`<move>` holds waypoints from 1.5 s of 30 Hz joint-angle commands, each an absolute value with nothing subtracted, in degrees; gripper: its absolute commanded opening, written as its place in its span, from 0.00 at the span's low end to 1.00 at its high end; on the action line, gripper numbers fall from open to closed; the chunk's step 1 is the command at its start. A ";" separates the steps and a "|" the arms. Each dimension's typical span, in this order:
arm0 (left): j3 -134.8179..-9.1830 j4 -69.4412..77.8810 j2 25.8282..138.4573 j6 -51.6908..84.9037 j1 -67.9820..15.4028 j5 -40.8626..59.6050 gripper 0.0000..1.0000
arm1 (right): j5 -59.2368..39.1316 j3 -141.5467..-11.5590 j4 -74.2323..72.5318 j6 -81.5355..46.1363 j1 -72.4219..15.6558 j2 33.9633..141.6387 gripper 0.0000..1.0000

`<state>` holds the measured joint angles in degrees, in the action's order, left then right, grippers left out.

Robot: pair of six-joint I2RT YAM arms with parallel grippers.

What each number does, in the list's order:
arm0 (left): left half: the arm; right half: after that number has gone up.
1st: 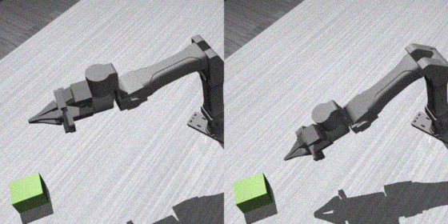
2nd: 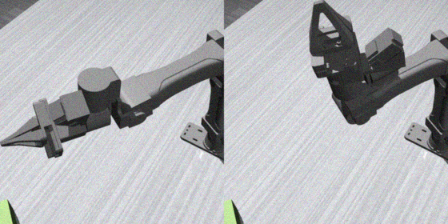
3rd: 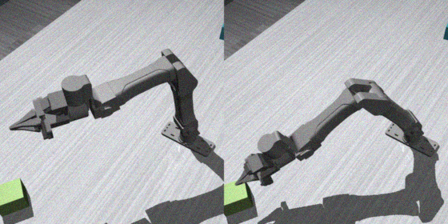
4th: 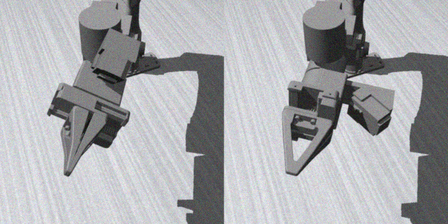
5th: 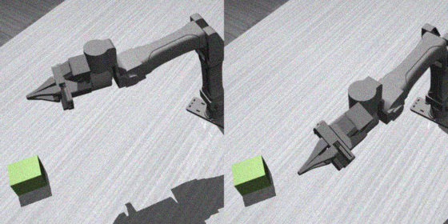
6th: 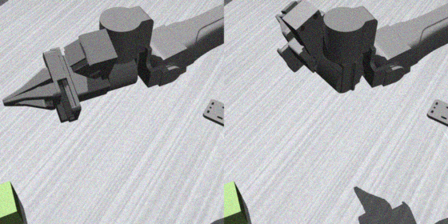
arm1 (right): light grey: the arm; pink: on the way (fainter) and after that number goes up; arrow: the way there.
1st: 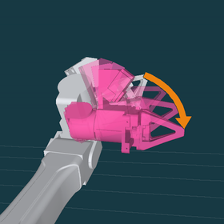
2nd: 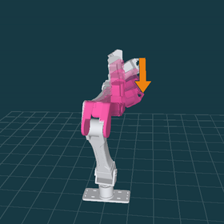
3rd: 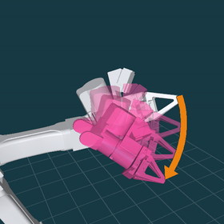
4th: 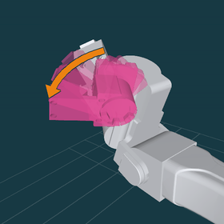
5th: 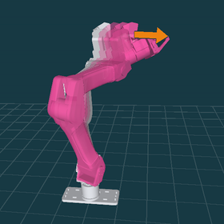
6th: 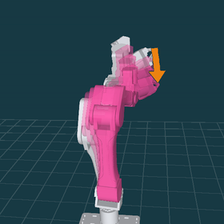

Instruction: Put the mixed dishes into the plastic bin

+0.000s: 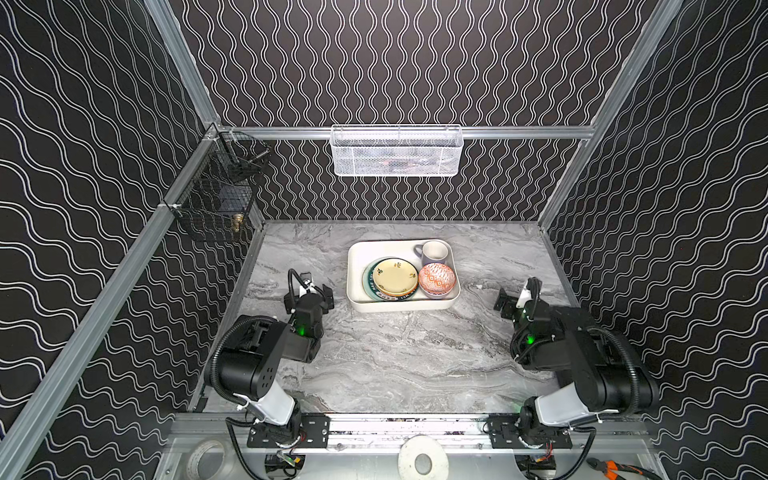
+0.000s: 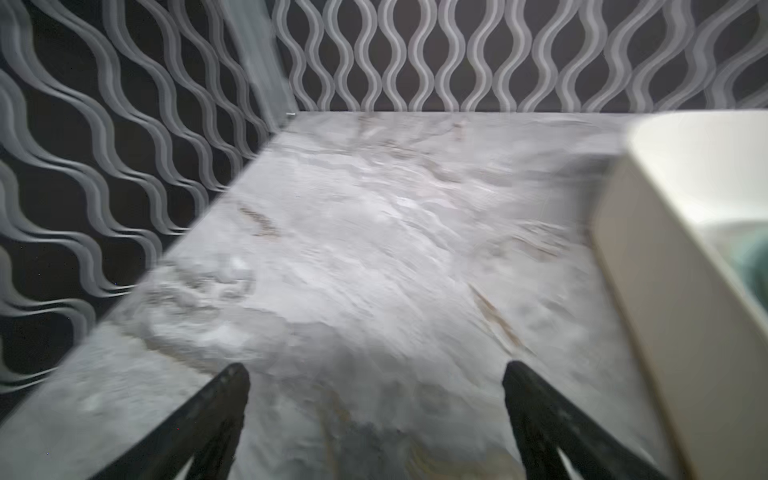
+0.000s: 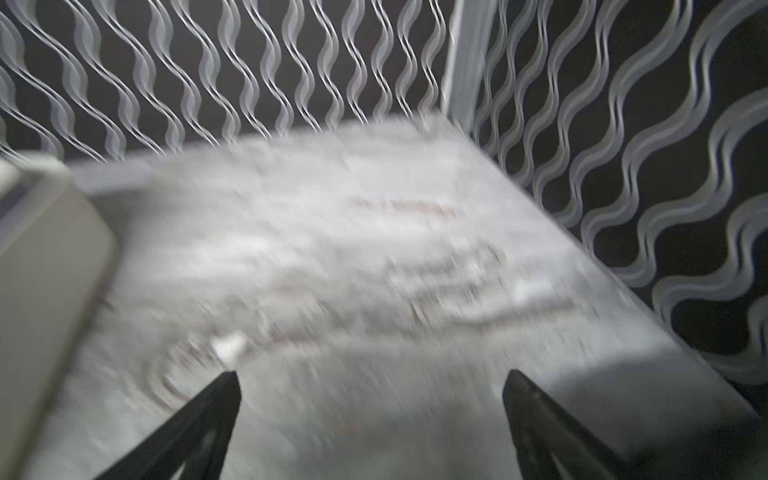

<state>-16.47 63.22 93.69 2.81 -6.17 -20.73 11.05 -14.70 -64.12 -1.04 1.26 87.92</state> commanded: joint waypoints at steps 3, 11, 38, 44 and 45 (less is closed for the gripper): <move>-15.85 70.33 94.80 0.18 -3.60 -5.33 0.99 | 8.33 -15.24 -65.78 -0.25 1.41 87.36 0.99; -15.38 70.99 94.45 0.49 -4.17 -9.17 0.99 | 8.54 -14.71 -68.60 -0.29 1.41 88.42 0.99; -15.39 71.03 94.48 0.44 -4.13 -9.23 0.99 | 8.44 -14.86 -68.38 -0.27 1.47 88.50 0.99; -15.38 71.01 94.48 0.43 -4.13 -9.18 0.99 | 8.48 -14.90 -68.38 -0.26 1.41 88.48 0.99; -15.39 71.02 94.46 0.44 -4.13 -9.23 0.99 | 8.45 -14.89 -68.38 -0.26 1.43 88.43 0.99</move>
<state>-15.40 68.10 94.39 1.52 -4.10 -9.06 8.49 -14.68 -65.65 -0.82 1.50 88.36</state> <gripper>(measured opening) 0.987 0.993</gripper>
